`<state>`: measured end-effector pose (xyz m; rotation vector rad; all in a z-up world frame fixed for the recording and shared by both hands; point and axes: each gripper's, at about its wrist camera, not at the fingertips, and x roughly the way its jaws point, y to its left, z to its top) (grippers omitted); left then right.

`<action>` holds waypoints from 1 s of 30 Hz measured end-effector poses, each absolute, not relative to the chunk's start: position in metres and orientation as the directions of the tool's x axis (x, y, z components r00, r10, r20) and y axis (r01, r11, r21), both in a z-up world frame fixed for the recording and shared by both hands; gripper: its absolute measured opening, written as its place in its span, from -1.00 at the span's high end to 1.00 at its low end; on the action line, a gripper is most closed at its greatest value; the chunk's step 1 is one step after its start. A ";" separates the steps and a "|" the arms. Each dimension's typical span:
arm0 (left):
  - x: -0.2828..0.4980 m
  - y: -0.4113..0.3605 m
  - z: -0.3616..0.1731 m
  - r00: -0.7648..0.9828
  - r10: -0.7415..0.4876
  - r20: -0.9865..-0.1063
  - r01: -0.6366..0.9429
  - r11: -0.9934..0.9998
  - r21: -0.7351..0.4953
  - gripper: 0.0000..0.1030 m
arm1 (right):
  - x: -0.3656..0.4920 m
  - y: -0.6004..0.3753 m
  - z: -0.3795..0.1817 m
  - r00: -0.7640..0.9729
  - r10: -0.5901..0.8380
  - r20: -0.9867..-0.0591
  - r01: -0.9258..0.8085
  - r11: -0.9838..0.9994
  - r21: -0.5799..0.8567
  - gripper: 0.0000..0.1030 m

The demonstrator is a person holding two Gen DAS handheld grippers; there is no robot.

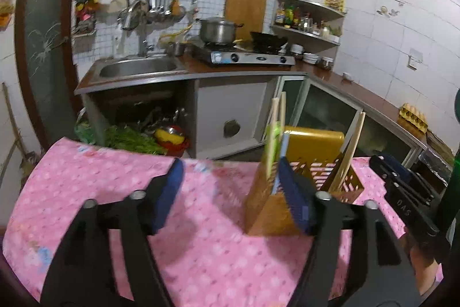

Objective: Organize utensils
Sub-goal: 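Lower the spoon and chopstick into the holder and open both tools, then move both tools down toward a chopstick and the brown wooden spoon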

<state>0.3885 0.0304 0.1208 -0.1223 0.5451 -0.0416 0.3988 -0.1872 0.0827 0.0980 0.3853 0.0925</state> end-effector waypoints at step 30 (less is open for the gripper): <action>0.254 0.116 -0.001 0.694 0.093 -0.714 -0.177 0.983 -0.044 -0.90 | 0.255 -0.125 -0.005 0.796 0.134 -0.590 -0.118 0.991 0.066 -0.31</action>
